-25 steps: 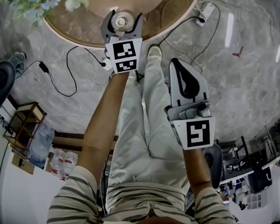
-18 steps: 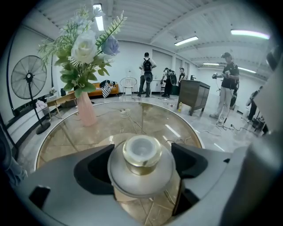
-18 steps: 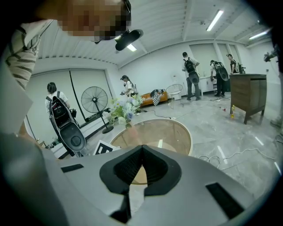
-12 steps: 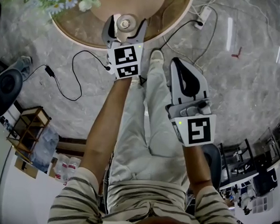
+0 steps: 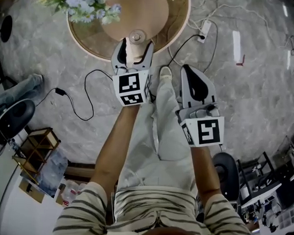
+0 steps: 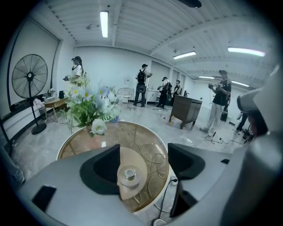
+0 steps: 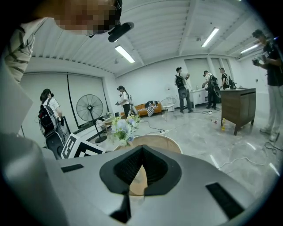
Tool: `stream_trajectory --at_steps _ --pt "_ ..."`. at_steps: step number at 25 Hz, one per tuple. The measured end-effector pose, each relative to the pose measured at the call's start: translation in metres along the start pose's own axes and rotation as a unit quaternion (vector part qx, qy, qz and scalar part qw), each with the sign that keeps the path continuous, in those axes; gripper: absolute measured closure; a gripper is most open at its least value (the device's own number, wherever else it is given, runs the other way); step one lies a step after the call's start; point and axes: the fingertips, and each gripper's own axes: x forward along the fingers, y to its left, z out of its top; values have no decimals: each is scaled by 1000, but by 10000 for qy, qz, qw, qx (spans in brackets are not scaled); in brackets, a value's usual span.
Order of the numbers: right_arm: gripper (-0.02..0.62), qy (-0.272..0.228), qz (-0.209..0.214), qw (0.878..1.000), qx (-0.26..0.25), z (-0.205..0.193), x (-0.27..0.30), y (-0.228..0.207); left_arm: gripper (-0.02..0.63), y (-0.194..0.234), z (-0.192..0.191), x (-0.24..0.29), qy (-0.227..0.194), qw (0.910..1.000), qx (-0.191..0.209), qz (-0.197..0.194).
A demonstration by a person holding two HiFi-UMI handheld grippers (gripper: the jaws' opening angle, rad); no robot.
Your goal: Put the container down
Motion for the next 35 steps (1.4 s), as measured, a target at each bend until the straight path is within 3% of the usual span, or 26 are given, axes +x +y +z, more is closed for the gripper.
stream_trajectory --at_steps 6,15,23,35 --pt "588 -242 -124 9996 -7 38 -27 12 312 -15 44 -54 -255 9995 115 -117" --pt "588 -447 -55 9990 -30 101 -81 48 468 -36 127 -153 -802 9961 379 -37" --pt "588 -772 -28 9969 -143 163 -122 80 603 -46 200 -238 -1339 9907 234 112" --pt "588 -1038 214 9940 -264 219 -157 126 609 -61 254 -319 -1717 9825 712 -73"
